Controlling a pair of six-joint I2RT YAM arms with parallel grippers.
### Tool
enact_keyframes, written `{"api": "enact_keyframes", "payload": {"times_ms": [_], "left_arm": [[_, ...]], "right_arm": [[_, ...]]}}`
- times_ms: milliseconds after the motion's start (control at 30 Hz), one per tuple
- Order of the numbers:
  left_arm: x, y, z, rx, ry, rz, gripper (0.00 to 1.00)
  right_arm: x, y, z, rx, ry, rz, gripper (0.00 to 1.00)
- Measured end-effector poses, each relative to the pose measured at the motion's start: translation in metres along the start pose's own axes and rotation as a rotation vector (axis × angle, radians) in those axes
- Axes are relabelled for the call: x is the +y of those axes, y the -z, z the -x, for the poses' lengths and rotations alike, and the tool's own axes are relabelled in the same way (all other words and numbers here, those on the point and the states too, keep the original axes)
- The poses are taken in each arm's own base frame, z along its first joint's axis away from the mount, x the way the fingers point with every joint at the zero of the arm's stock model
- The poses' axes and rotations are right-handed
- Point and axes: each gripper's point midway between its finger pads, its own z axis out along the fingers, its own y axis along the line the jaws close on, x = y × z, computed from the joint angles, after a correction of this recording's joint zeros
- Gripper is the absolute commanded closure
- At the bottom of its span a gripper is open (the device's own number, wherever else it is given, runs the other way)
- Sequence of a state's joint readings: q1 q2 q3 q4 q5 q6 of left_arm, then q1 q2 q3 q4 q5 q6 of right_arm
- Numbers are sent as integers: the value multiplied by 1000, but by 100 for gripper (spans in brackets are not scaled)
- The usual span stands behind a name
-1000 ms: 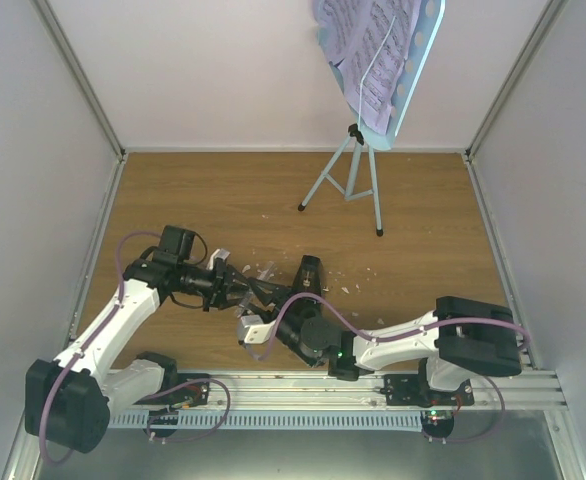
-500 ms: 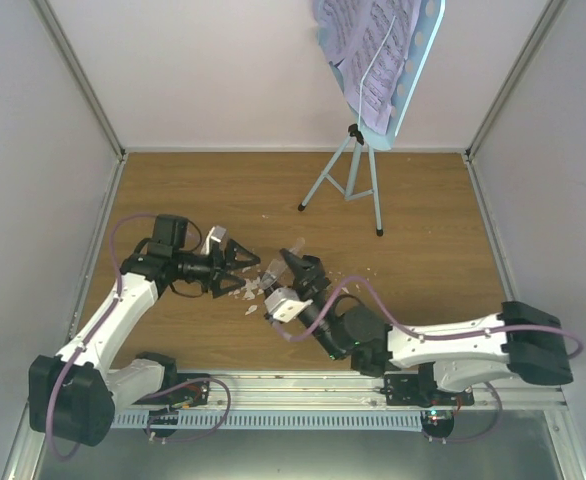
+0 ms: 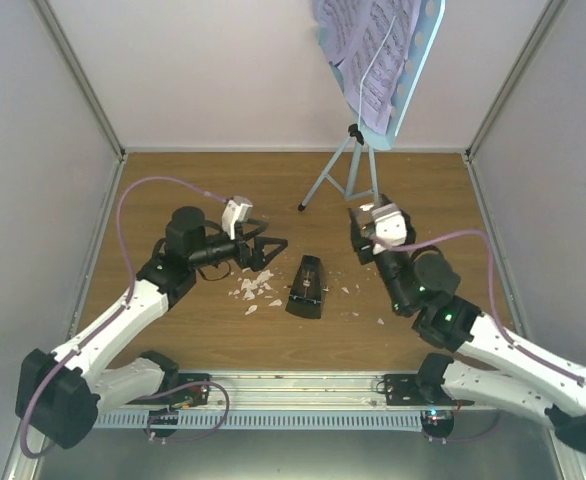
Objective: Pack up the instrument practice props
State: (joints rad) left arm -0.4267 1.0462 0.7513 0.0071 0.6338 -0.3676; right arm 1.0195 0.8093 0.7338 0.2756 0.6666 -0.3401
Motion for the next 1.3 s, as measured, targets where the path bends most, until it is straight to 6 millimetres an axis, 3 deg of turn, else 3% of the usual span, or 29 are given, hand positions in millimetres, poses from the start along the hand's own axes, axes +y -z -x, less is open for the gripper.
{"api": "enact_keyframes", "payload": {"times_ms": [167, 267, 533, 700, 1033, 1300], "left_arm": [[-19, -22, -4, -25, -244, -125, 1], [-26, -32, -9, -29, -325, -210, 1], [-41, -75, -25, 77, -421, -420, 6], [-39, -87, -38, 133, -428, -468, 16], [-39, -86, -59, 203, -384, -528, 24], [-37, -89, -73, 252, -360, -544, 37]], "right_arm": [[-46, -7, -44, 125, -94, -88, 50], [-60, -9, -78, 200, -163, -103, 50], [-42, -6, -144, 335, -317, 7, 50], [-32, -4, -154, 356, -367, 61, 50], [-24, -1, -162, 374, -388, 103, 49], [-22, -1, -163, 376, -389, 111, 49]]}}
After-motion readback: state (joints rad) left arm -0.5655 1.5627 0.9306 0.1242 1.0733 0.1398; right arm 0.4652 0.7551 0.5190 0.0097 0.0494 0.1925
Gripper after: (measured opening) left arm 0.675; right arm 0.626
